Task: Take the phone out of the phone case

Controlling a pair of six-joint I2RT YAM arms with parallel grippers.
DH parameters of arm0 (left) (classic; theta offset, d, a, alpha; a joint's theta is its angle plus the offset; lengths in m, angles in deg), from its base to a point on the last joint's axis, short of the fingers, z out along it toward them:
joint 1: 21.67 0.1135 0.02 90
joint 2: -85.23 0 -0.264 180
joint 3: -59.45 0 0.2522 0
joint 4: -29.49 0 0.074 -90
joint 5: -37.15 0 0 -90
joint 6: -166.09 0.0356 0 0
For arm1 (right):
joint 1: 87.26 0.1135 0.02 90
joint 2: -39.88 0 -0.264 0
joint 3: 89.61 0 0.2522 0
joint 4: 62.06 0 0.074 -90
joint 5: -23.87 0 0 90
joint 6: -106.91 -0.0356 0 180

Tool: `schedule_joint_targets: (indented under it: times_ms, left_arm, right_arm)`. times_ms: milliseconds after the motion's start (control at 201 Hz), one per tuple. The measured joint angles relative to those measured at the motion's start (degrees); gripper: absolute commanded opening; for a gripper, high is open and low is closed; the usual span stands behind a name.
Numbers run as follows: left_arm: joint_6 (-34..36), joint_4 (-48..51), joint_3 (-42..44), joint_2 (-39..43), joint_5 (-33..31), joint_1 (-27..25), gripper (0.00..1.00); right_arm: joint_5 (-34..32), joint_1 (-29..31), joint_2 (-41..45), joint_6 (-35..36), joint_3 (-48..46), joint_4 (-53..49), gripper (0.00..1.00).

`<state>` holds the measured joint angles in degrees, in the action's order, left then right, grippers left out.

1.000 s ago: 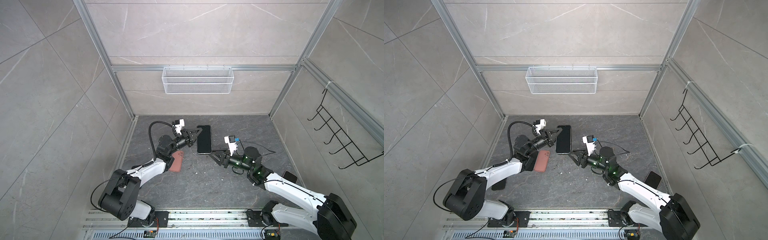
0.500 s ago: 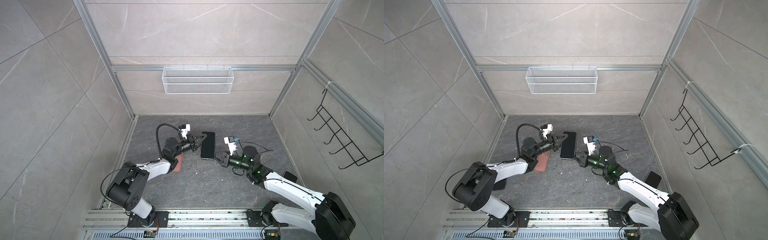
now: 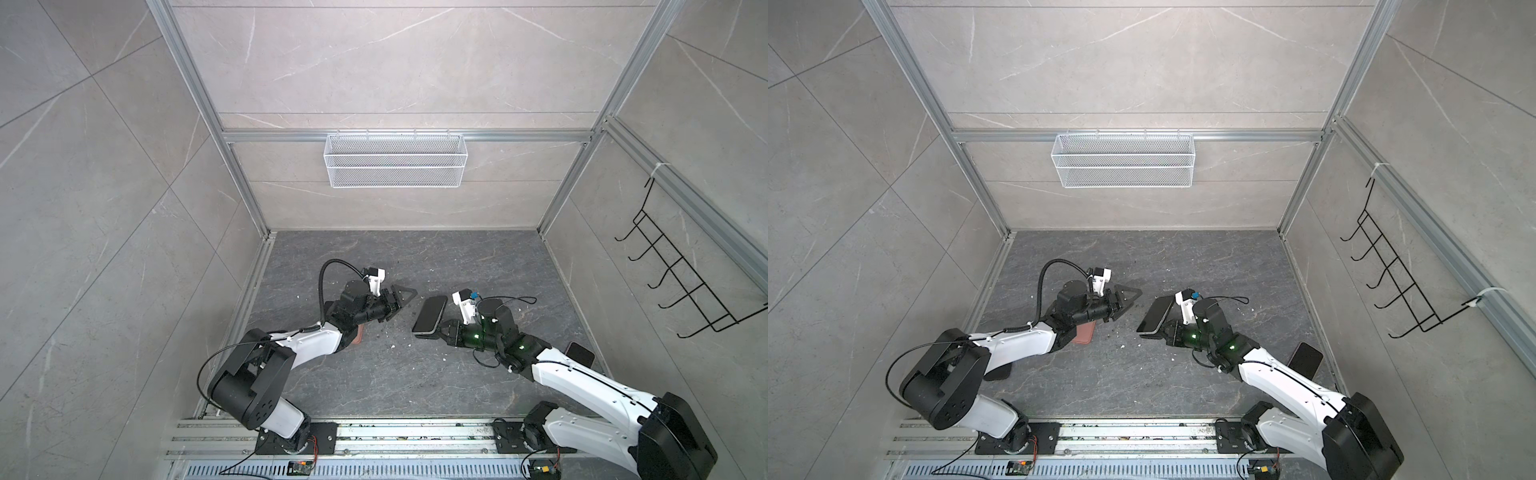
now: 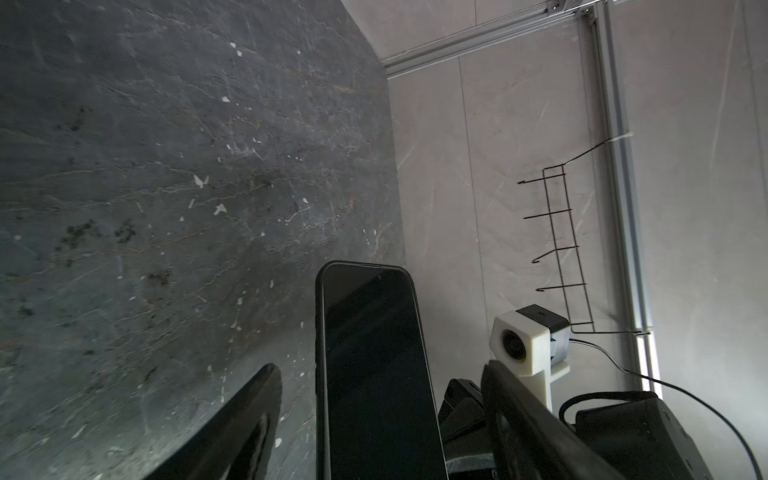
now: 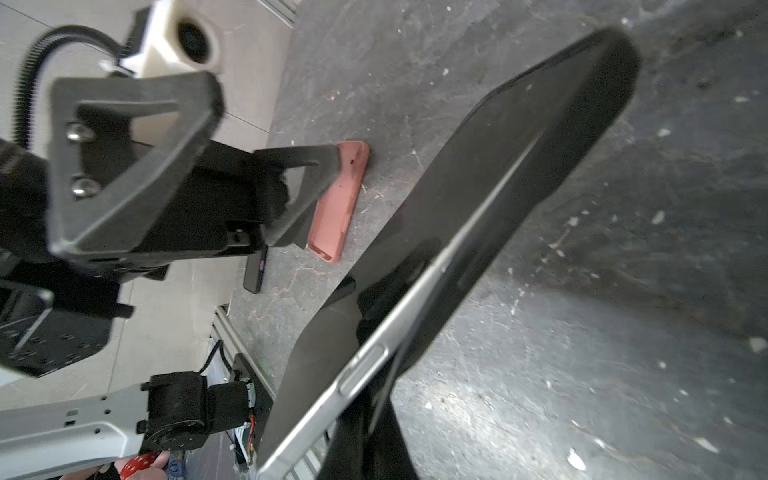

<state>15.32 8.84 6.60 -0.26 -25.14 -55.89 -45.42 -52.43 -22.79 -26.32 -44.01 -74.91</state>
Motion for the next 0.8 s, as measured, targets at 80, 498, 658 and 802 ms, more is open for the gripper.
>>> schedule_joint_targets:
  times_ms: [80, 498, 658, 802]
  left_arm:
    - [6.5, 5.8, -0.4, 2.8, -2.2, -2.0, 0.78]
    - [37.3, 33.3, -6.8, 5.4, -15.8, -20.2, 0.74]
    - [42.8, 39.0, -9.3, 3.5, -22.6, -23.6, 0.74]
    - [46.1, 39.8, -11.1, 0.5, -27.2, -25.7, 0.7]
  right_arm:
    - [-0.6, 0.0, -1.2, 0.2, -0.1, -1.6, 0.0]
    - [-1.0, 0.0, -4.9, 0.2, -1.2, -2.4, 0.0]
    - [-0.9, 0.0, -4.9, 0.1, -1.6, -2.3, 0.0]
    - [-0.6, 0.0, -5.1, 0.1, -2.7, -1.5, 0.0]
